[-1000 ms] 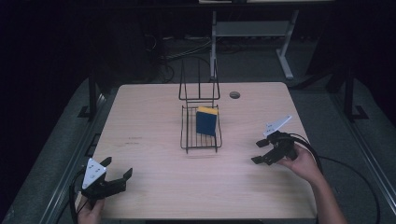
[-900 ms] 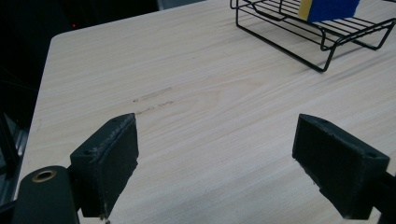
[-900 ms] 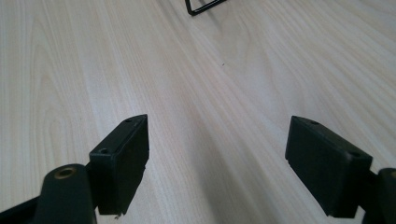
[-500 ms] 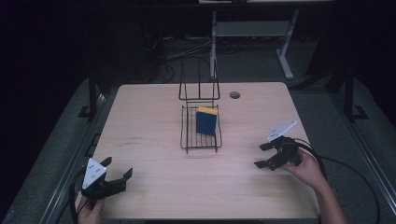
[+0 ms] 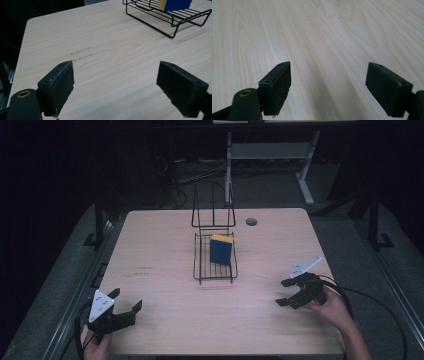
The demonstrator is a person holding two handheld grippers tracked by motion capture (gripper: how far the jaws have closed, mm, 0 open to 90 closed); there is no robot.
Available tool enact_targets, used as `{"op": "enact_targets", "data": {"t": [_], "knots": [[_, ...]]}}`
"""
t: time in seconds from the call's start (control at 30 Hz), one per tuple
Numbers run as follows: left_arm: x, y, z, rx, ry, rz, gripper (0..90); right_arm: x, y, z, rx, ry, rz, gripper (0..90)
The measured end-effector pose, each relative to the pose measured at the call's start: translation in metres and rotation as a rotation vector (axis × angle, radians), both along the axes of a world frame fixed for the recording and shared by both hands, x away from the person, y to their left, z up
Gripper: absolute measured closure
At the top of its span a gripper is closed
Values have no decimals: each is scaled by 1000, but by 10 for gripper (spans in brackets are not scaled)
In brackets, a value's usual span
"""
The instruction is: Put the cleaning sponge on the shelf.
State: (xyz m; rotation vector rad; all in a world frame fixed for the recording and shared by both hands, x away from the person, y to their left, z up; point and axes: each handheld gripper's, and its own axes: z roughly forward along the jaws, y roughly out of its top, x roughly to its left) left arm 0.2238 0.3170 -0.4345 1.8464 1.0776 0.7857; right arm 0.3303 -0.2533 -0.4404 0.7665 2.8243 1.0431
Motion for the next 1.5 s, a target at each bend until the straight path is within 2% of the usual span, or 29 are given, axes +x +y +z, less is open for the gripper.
{"op": "enact_targets", "data": {"t": [0.53,1.03,1.1,1.5], "knots": [[0,-1,0,1,-3,-4,139,-19,-6,-4,15,-21,-8,204],[1,-3,-2,1,3,-5,139,-33,-12,-11,24,-17,-22,205],[1,-3,-2,0,3,-6,139,-35,-12,-11,26,-31,-23,206],[1,-3,-2,1,3,-5,139,-47,-15,-17,34,-31,-34,206]]}}
